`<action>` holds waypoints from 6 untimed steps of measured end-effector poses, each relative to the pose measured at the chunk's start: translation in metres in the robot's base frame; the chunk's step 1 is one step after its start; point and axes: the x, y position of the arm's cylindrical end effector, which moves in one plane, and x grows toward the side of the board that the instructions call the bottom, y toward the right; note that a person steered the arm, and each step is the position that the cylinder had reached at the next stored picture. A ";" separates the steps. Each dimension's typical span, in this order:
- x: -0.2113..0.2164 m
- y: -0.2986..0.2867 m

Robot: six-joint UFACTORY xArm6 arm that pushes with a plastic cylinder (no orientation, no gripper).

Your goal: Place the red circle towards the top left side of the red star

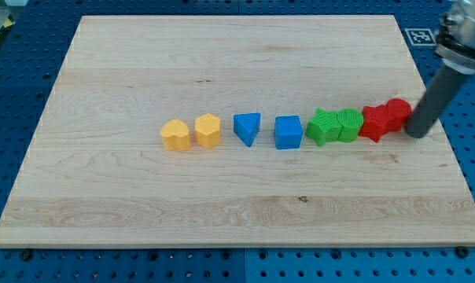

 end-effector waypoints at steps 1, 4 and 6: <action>-0.018 -0.043; -0.025 0.033; -0.077 -0.062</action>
